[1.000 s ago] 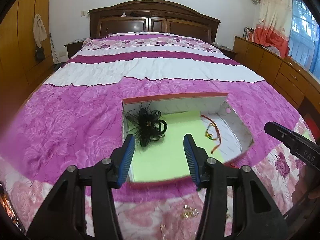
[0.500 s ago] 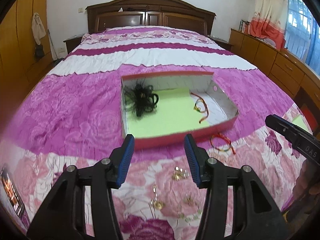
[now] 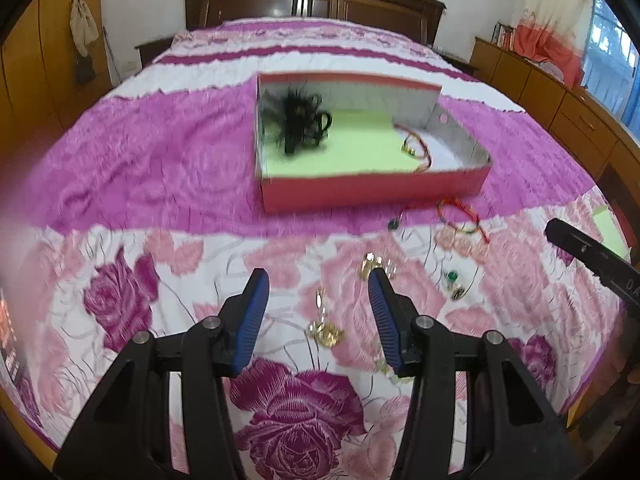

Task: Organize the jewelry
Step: 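Move the left tool back to the gold earring and grasp it, then grasp the pink bead strand with the right tool while the left tool holds the gold earring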

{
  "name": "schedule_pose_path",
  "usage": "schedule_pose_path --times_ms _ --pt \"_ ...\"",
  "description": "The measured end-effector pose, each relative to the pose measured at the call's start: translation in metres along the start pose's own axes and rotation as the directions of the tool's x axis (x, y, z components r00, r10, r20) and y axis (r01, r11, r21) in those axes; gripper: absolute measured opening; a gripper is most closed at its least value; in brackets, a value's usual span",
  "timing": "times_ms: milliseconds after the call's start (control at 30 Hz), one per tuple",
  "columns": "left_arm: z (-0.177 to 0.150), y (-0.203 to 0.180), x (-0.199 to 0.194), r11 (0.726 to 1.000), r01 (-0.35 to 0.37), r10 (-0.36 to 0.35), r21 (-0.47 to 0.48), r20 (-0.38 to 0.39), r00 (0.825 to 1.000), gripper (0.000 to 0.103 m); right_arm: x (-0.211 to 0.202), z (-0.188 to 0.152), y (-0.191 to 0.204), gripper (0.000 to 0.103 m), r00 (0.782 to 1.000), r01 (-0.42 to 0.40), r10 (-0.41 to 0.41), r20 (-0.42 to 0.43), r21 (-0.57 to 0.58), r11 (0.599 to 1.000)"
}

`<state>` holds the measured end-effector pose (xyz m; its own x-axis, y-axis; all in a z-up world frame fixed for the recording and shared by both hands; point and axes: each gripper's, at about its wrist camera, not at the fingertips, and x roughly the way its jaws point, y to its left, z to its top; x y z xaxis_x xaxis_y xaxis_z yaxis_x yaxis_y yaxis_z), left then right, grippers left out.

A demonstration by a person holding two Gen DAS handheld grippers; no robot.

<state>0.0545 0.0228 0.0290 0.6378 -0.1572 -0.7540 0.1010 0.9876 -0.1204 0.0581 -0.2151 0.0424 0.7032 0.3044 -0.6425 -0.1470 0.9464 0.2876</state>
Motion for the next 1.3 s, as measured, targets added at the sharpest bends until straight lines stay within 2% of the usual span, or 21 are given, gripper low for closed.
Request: schedule_pose_path --times_ms 433,800,900,967,1300 --pt "-0.024 0.002 0.029 0.999 0.024 -0.026 -0.028 -0.081 0.996 0.043 0.018 -0.021 -0.011 0.039 0.998 0.023 -0.022 -0.065 0.015 1.0" --pt "-0.032 -0.001 0.04 1.0 -0.001 0.0 -0.015 -0.069 0.998 0.042 0.028 -0.027 -0.014 0.039 0.995 0.026 -0.025 -0.099 0.011 1.0" --pt "-0.032 -0.001 0.04 1.0 -0.011 0.011 -0.003 -0.06 0.998 0.031 0.03 -0.027 -0.013 0.039 0.994 0.024 -0.023 -0.103 0.007 1.0" --pt "-0.032 0.001 0.041 1.0 -0.009 0.009 -0.005 -0.059 0.998 0.02 0.031 -0.027 -0.012 0.039 0.994 0.022 -0.021 -0.108 0.006 1.0" --pt "-0.026 0.009 0.035 0.998 0.027 -0.029 -0.052 -0.041 0.999 0.018 0.042 -0.023 -0.007 0.039 0.992 0.016 -0.022 -0.128 -0.042 0.999"
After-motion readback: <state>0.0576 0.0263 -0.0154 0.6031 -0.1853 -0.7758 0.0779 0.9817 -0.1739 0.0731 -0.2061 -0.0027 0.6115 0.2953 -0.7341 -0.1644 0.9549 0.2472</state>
